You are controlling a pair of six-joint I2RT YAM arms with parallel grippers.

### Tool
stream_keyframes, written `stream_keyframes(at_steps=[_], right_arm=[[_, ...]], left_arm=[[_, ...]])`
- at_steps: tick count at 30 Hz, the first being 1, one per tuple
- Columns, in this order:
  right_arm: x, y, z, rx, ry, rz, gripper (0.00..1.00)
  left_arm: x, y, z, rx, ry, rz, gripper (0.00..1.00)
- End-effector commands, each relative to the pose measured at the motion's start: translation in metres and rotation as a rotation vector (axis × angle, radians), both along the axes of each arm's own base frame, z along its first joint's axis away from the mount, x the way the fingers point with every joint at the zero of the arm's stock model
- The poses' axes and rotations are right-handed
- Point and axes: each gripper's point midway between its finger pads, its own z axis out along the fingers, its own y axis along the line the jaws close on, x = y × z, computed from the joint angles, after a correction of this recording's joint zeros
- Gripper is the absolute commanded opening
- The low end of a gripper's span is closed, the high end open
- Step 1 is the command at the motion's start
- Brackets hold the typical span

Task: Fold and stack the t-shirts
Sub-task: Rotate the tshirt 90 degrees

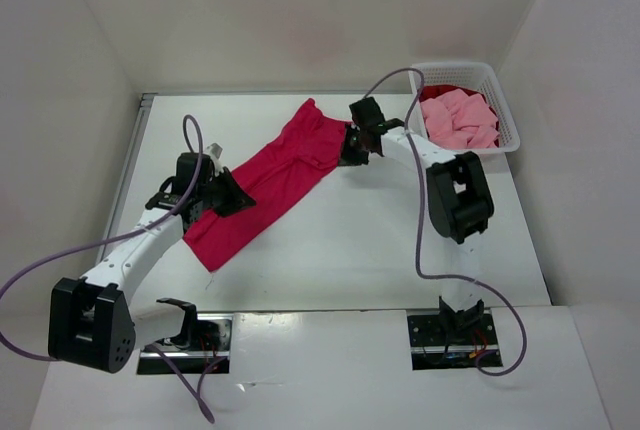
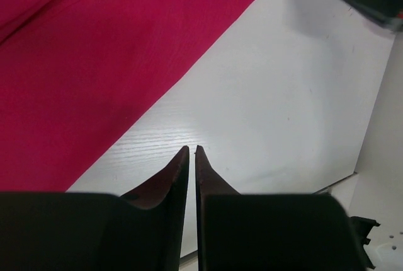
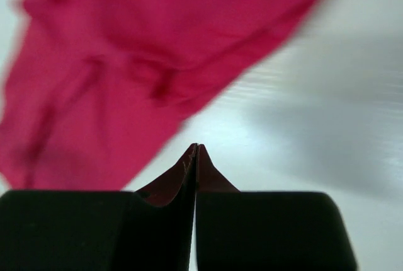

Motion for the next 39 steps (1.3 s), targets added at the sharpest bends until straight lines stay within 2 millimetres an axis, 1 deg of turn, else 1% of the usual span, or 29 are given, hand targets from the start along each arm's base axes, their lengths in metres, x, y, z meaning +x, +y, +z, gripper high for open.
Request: stream_keyframes(at_steps=[1,5,6,8,9,11,12,13,14,15,16,18,19,21,22,23,24,26,27,28,29,30,31,32,33,35,37,38,39], right_arm=[[0.013,-0.019,-0.029,-0.076,-0.003,-0.028,0.01],[0.028,-0.027,-0.051,-0.105,0.023,-0.048,0.0],[0.026,-0.029,-0.059,-0.113,0.042,-0.047,0.0],[0.035,-0.027,-0.059,-0.118,0.029,-0.055,0.0],[0.035,-0.033,-0.077,-0.136,0.072,-0.064,0.0],[0.049,-0.022,-0.074,-0.104,0.066,-0.045,0.0],[0.053,-0.018,-0.093,-0.104,0.091,-0.036,0.0],[0.07,-0.009,-0.077,-0.082,0.06,-0.031,0.0],[0.079,-0.002,-0.073,-0.062,0.056,-0.018,0.0],[0.084,0.002,-0.095,-0.065,0.091,-0.011,0.0],[0.111,0.015,-0.054,-0.021,0.017,-0.012,0.0],[0.129,0.029,-0.029,0.025,-0.025,0.011,0.0],[0.143,0.034,0.0,0.056,-0.083,0.003,0.02],[0.145,0.042,0.027,0.109,-0.123,0.015,0.16],[0.137,0.039,0.046,0.111,-0.126,0.016,0.23],[0.131,0.036,0.053,0.108,-0.119,0.015,0.36],[0.124,0.037,0.059,0.066,-0.141,0.025,0.41],[0.092,0.047,0.079,0.067,-0.172,0.062,0.47],[0.056,0.041,0.026,0.039,-0.05,0.065,0.5],[0.039,0.043,0.073,0.095,-0.137,0.065,0.52],[0.023,0.061,0.08,0.146,-0.168,0.093,0.52],[-0.012,0.065,0.044,0.157,-0.057,0.099,0.53],[-0.03,0.073,0.049,0.188,-0.047,0.12,0.53],[-0.055,0.098,0.045,0.214,-0.032,0.174,0.53],[-0.078,0.105,0.02,0.209,0.036,0.174,0.57],[-0.112,0.136,0.013,0.236,0.051,0.234,0.58],[-0.125,0.152,0.0,0.27,0.107,0.235,0.58],[-0.126,0.151,-0.019,0.262,0.144,0.214,0.58],[-0.128,0.16,-0.022,0.282,0.145,0.213,0.58]], left_arm=[[0.002,0.002,0.008,0.027,-0.042,-0.021,0.12],[0.002,0.003,0.01,0.034,-0.045,-0.028,0.12],[0.002,0.003,0.012,0.032,-0.054,-0.028,0.12],[0.002,0.003,0.012,0.032,-0.055,-0.028,0.12],[0.001,0.001,0.016,0.022,-0.062,-0.036,0.14],[-0.005,0.0,0.014,0.017,-0.051,-0.044,0.15],[-0.007,0.001,0.013,0.016,-0.054,-0.044,0.15],[-0.007,0.001,0.013,0.016,-0.054,-0.044,0.17],[-0.009,0.001,0.016,0.016,-0.058,-0.044,0.17],[-0.011,0.001,0.017,0.016,-0.058,-0.044,0.18],[-0.011,0.001,0.017,0.016,-0.058,-0.044,0.18],[-0.012,0.002,0.016,0.017,-0.049,-0.044,0.2],[-0.013,0.002,0.018,0.016,-0.058,-0.044,0.21],[-0.013,0.002,0.019,0.01,-0.054,-0.038,0.22],[-0.013,0.001,0.022,0.002,-0.062,-0.033,0.22],[-0.013,0.001,0.022,0.002,-0.062,-0.032,0.24],[-0.012,0.003,0.022,0.008,-0.063,-0.026,0.24],[-0.01,0.006,0.025,0.008,-0.066,-0.013,0.25],[-0.006,0.01,0.029,0.02,-0.084,-0.005,0.26],[-0.002,0.013,0.034,0.025,-0.099,0.002,0.26],[0.002,0.02,0.037,0.031,-0.108,0.027,0.28],[0.002,0.023,0.03,0.057,-0.093,0.02,0.28],[0.008,0.031,0.033,0.058,-0.097,0.049,0.3],[0.009,0.035,0.033,0.058,-0.096,0.063,0.3],[0.01,0.037,0.029,0.058,-0.086,0.058,0.3],[0.014,0.042,0.028,0.052,-0.083,0.073,0.31],[0.015,0.042,0.03,0.051,-0.094,0.073,0.32],[0.015,0.04,0.03,0.044,-0.094,0.065,0.32],[0.017,0.04,0.029,0.044,-0.094,0.065,0.32]])
